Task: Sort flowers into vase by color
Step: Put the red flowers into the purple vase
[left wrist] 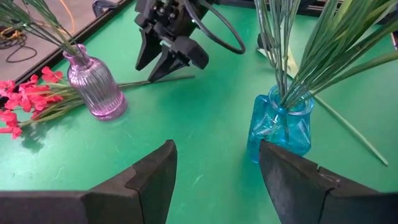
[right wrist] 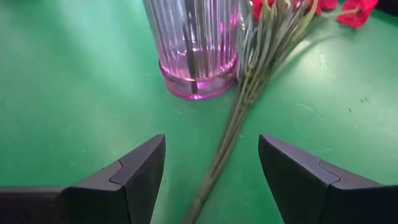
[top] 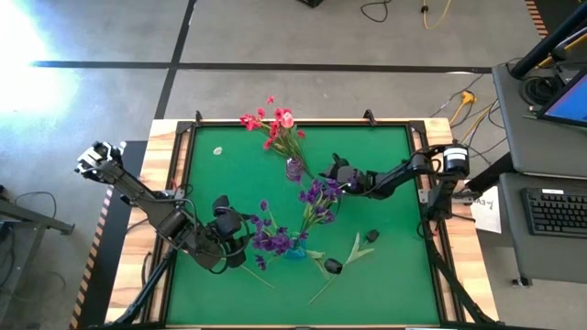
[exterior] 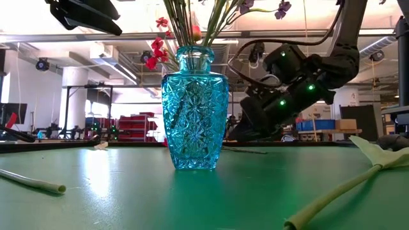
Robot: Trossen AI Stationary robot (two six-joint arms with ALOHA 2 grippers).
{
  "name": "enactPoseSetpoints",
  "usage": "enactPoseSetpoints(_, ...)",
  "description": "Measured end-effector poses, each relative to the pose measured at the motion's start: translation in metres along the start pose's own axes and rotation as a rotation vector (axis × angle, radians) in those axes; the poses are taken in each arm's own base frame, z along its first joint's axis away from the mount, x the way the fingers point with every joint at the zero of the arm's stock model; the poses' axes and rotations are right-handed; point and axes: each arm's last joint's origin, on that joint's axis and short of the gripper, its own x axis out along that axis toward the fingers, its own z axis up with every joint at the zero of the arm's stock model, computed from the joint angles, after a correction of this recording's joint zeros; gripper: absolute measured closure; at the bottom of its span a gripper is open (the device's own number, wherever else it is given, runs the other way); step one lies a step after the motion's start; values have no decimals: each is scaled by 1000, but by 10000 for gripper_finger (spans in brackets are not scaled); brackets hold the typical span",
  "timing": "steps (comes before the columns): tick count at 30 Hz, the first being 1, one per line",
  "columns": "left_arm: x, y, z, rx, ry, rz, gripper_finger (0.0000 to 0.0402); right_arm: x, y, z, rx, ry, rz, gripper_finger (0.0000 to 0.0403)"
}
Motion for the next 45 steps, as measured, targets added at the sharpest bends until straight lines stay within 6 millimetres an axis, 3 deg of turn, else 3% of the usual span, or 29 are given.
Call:
enactPoseSetpoints(14, 0, 1, 0, 3, -8, 14, 189, 8, -2, -18, -61, 84, -23, 168)
enactPoseSetpoints(31, 0, 1, 0, 5, -12, 20, 189, -3, -7, -11, -91, 125, -113, 382)
enactPoseSetpoints(45, 0, 1, -1, 10, -8, 23, 189, -35, -28, 13, -77, 159, -372, 381)
